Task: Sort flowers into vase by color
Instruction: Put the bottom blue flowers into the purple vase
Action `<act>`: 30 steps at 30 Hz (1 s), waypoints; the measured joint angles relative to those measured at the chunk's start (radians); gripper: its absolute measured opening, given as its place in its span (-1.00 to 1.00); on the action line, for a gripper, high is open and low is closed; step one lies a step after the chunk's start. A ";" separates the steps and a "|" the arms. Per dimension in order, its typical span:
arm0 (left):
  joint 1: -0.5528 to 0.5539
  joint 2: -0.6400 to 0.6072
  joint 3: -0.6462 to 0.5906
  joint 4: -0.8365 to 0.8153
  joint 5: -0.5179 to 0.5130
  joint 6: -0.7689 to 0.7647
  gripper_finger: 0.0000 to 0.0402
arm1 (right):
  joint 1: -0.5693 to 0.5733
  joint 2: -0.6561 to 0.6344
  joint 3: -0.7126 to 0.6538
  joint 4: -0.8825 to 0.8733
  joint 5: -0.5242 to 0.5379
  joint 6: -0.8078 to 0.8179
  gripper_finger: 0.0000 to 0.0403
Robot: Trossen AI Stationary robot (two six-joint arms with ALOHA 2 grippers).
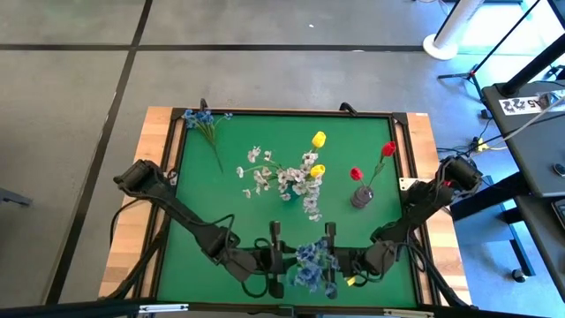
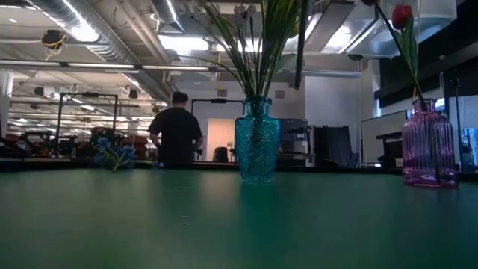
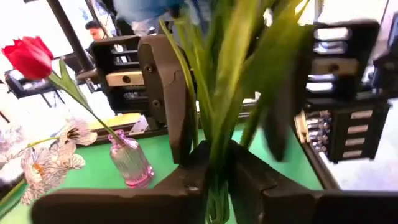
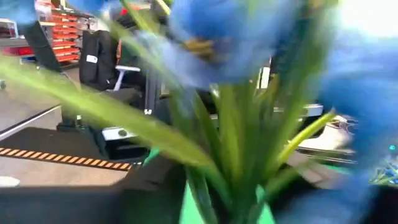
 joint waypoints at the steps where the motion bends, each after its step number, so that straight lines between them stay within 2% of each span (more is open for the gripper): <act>1: -0.004 0.000 0.000 -0.004 0.000 0.017 -0.73 | 0.000 0.000 0.000 0.001 -0.002 0.000 -0.28; 5: -0.023 -0.004 0.000 -0.027 -0.020 0.035 -0.49 | 0.003 -0.005 0.000 0.005 -0.003 -0.011 -0.81; 7: -0.036 -0.019 0.000 -0.064 -0.045 0.031 -0.39 | 0.003 -0.013 0.001 -0.012 0.000 -0.006 -0.92; 12: -0.103 -0.077 0.001 -0.273 -0.076 -0.087 -0.23 | 0.048 -0.074 0.001 -0.077 0.102 0.006 -0.86; 17: -0.186 -0.082 0.001 -0.418 -0.181 -0.206 -0.19 | 0.163 -0.244 0.001 -0.317 0.270 0.039 -0.95; 19: -0.209 -0.082 0.001 -0.463 -0.206 -0.274 -0.18 | 0.223 -0.332 0.001 -0.431 0.405 0.050 -0.92; 21: -0.224 -0.082 0.001 -0.501 -0.210 -0.331 -0.18 | 0.290 -0.420 0.001 -0.555 0.602 0.052 -0.90; 23: -0.224 -0.082 0.001 -0.509 -0.212 -0.337 -0.18 | 0.346 -0.498 0.001 -0.675 0.787 0.079 -0.90; 24: -0.219 -0.082 0.001 -0.509 -0.216 -0.337 -0.18 | 0.365 -0.533 0.001 -0.738 0.840 0.108 -0.91; 30: -0.173 -0.082 0.001 -0.521 -0.203 -0.376 -0.18 | 0.374 -0.715 0.001 -1.240 0.802 0.487 -0.96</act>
